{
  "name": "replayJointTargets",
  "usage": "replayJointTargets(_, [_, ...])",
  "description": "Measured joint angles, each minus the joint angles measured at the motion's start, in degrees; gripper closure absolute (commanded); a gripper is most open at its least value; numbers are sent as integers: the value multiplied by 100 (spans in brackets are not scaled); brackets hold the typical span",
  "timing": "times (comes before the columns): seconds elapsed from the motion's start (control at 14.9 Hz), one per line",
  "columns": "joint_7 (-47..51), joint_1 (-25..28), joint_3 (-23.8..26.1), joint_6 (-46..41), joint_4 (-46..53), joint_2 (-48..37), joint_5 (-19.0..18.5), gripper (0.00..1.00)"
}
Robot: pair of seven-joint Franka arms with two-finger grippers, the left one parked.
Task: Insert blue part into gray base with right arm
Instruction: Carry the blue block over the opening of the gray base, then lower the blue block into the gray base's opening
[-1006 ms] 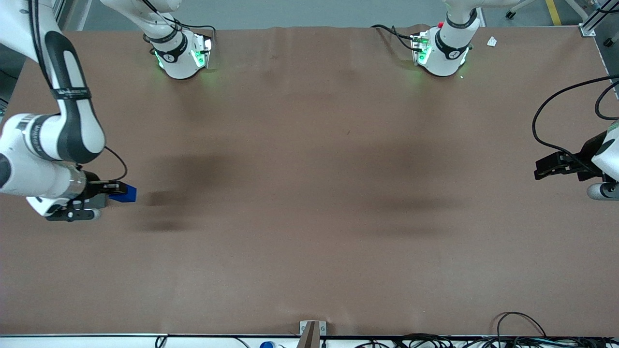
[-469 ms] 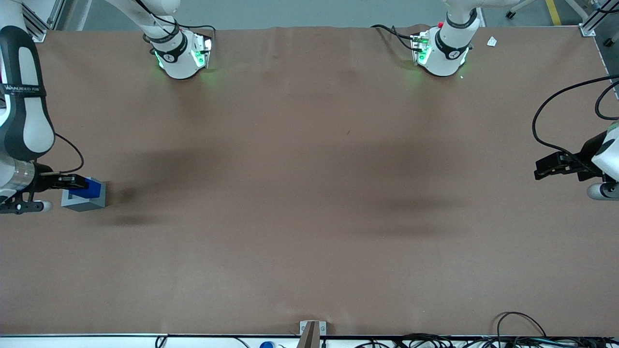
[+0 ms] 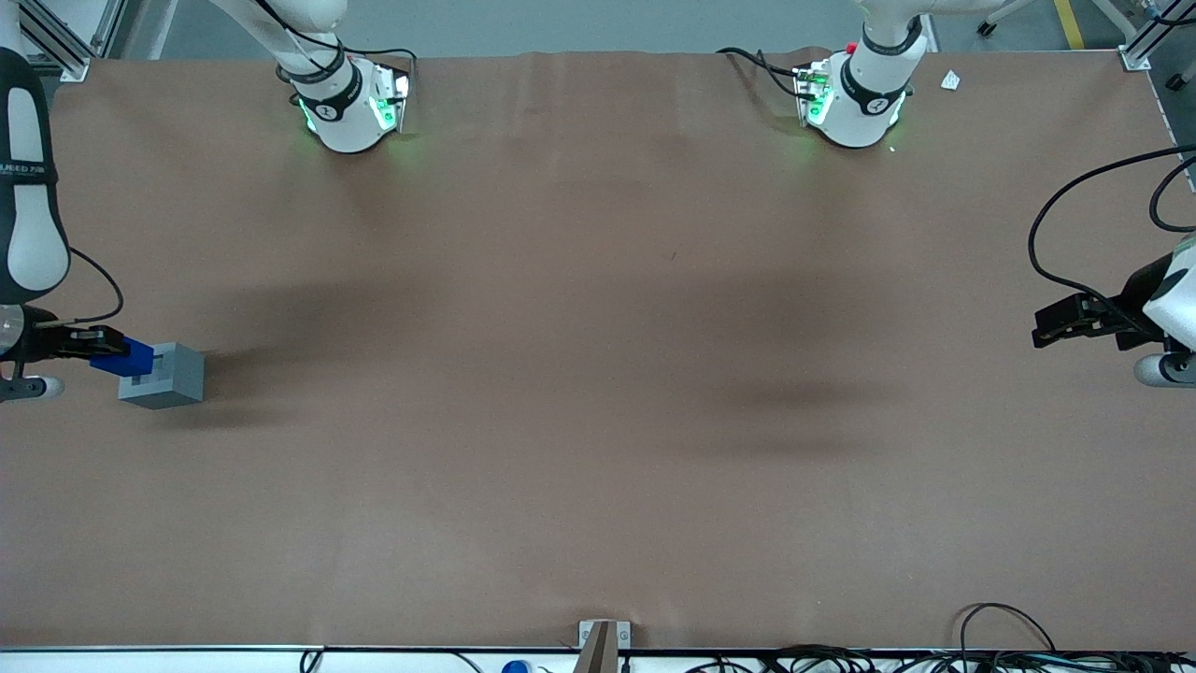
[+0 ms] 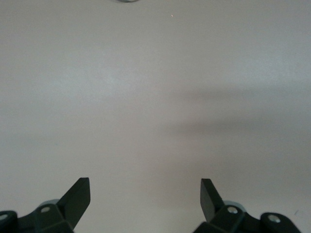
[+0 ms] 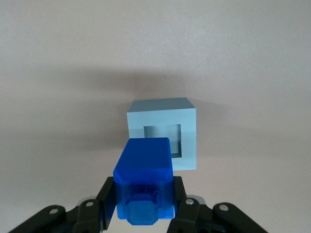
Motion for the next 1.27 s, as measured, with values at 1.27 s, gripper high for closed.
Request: replayJointTargets(1.27, [-14,-92,9,235,11,353,-5,100])
